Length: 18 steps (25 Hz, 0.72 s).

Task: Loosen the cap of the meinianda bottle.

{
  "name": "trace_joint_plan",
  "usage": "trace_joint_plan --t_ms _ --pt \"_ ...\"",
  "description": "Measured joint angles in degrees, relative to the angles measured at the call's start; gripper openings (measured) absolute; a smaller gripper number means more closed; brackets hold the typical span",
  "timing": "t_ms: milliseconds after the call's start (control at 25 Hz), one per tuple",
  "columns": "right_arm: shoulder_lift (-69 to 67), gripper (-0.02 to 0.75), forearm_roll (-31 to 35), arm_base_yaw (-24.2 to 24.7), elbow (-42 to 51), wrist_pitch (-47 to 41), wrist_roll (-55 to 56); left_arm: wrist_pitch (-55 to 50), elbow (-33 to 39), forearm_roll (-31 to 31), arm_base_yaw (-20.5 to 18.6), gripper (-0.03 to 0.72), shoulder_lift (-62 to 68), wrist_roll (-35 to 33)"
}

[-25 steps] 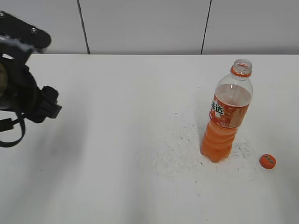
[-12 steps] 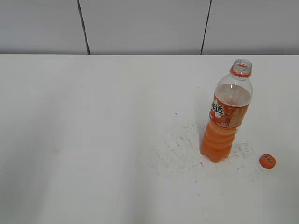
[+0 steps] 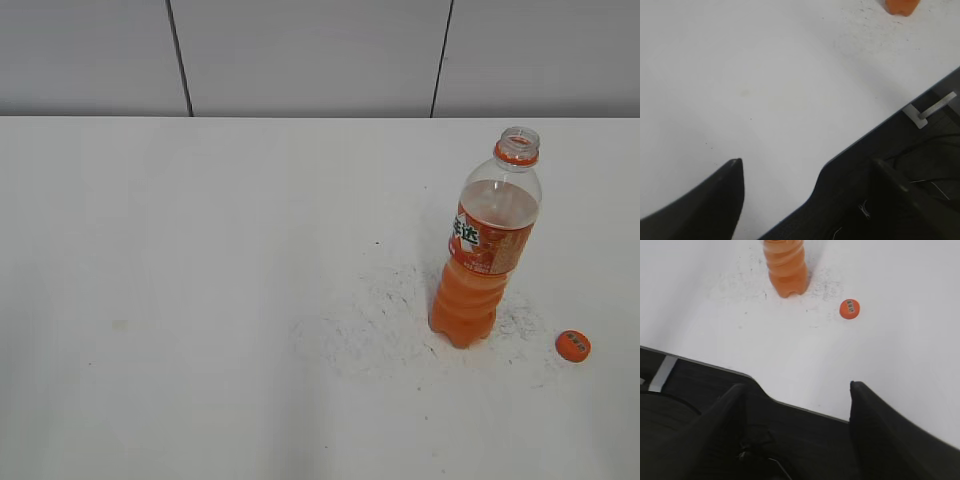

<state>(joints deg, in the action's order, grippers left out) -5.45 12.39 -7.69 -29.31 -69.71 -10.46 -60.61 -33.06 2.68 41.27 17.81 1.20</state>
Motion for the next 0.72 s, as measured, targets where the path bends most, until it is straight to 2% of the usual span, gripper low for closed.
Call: trace_joint_plan --t_ms 160,360,720 --pt "0.1 0.471 -0.4 0.0 1.3 0.6 -2.7 -0.1 2.2 -1.6 0.0 0.587 -4.5 -2.0" --pt "0.1 0.471 -0.5 0.0 3.5 5.9 -3.4 0.0 2.4 -1.8 0.0 0.585 -6.0 -2.8" --pt "0.1 0.471 -0.3 0.0 3.8 6.6 -3.4 0.1 2.5 -2.0 0.0 0.564 -6.0 -2.9"
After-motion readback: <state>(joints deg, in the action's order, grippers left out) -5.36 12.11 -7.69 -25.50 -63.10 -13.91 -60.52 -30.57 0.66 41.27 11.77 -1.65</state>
